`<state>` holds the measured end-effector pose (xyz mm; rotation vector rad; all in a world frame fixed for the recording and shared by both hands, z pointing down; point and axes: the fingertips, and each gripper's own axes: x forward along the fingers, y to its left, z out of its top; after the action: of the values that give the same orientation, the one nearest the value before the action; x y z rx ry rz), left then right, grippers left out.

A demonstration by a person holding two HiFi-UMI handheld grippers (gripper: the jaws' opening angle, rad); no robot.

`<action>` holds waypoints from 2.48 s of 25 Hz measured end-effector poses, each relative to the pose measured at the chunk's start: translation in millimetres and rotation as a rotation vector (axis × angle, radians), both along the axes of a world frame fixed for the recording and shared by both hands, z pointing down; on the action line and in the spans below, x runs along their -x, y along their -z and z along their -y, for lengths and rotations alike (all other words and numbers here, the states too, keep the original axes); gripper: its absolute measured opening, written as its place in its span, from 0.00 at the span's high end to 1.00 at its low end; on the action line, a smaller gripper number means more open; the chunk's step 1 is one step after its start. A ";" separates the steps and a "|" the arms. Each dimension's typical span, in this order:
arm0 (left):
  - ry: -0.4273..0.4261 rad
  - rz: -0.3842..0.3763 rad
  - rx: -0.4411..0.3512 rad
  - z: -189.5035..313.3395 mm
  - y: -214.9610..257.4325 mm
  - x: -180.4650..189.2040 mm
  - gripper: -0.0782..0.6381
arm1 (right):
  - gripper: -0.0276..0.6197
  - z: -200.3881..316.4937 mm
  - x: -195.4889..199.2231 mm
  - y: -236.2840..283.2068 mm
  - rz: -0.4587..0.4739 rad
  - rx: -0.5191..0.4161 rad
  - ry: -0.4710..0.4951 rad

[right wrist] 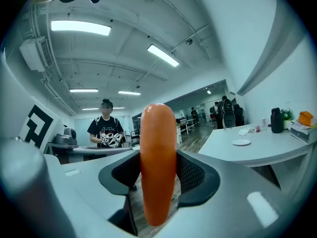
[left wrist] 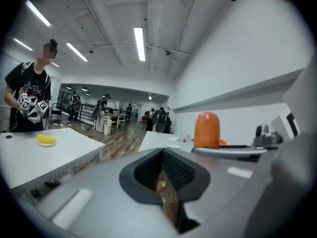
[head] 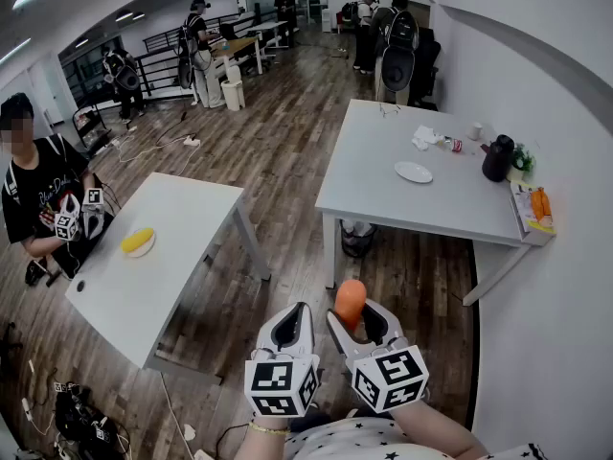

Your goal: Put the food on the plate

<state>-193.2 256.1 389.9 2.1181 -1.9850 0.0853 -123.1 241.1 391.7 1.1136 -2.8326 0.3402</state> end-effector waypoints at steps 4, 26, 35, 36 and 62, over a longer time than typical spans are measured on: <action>0.004 -0.003 -0.002 1.4 0.7 -14.1 0.88 | 0.62 1.7 -16.4 1.5 0.012 -0.001 0.000; -0.144 -0.033 -0.003 92.5 -24.9 -136.5 0.88 | 0.62 70.5 -155.8 -24.6 -0.006 0.009 -0.192; -0.249 -0.017 -0.006 211.6 -40.9 -152.5 0.88 | 0.62 181.7 -163.3 -37.5 -0.035 0.005 -0.247; -0.250 -0.010 -0.021 232.8 -33.7 -148.9 0.88 | 0.62 204.2 -160.2 -31.7 -0.033 -0.005 -0.247; -0.179 -0.037 0.059 529.0 -58.1 -156.5 0.88 | 0.62 517.8 -177.8 -58.6 -0.103 0.083 -0.168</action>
<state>-36.7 -272.9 448.0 2.2376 -1.7473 0.1327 54.7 -276.7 450.2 1.3145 -2.6183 0.3951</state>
